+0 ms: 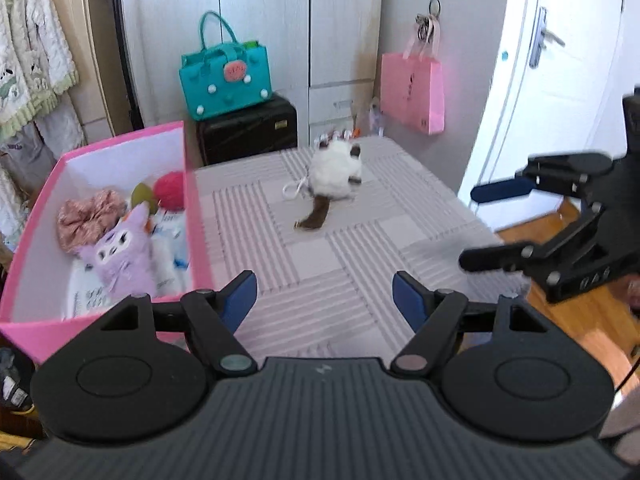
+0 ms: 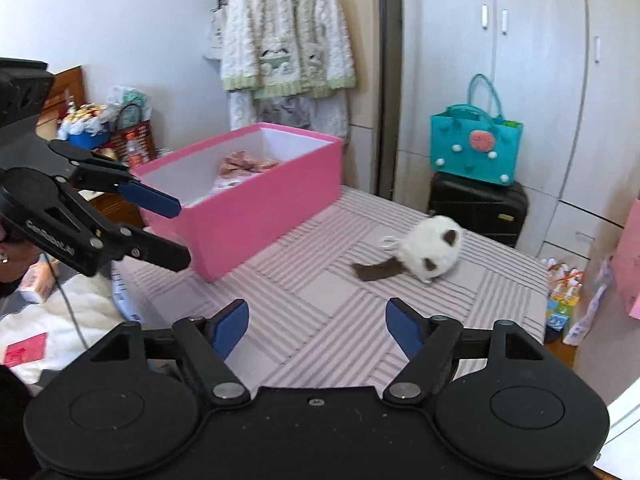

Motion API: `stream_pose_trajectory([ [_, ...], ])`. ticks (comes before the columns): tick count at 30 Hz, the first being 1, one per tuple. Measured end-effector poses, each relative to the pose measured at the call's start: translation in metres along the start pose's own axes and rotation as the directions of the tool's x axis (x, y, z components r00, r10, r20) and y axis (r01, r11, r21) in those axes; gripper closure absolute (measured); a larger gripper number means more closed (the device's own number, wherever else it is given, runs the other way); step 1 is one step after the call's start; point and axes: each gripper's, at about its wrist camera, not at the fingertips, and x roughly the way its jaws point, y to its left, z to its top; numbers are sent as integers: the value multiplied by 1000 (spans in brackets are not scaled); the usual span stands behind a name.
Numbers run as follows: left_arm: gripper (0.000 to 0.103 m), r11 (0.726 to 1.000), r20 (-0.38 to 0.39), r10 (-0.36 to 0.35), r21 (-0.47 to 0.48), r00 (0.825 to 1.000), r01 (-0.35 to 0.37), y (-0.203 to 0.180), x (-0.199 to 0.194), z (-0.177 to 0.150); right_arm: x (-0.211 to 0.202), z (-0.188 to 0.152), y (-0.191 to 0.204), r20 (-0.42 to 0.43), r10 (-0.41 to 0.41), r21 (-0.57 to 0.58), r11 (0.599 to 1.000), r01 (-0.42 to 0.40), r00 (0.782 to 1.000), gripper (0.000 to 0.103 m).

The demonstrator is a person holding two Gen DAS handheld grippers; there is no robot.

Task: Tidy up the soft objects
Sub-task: 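Move the right gripper back toward the white cat plush on the table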

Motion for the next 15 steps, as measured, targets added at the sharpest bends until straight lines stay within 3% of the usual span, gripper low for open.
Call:
stream_pose_trajectory([
  [2,15,1000,30,2,-7,1000,-2,-4,9,4,8,-3,-12,16,-14,5,1000,14,1000,20],
  [6,14,1000,92,24,-12,995,-23,-11,31,16,25,-8,-38,61,-28,44,999,26,998,20],
  [10,13,999,102,18,-33,995,-15,-13,58,31,46,-12,-64,124,-46,87,996,35,991,18],
  [15,12,996,107,7,-84,994,2,-14,99,47,76,-14,-79,147,-90,10,996,90,985,10],
])
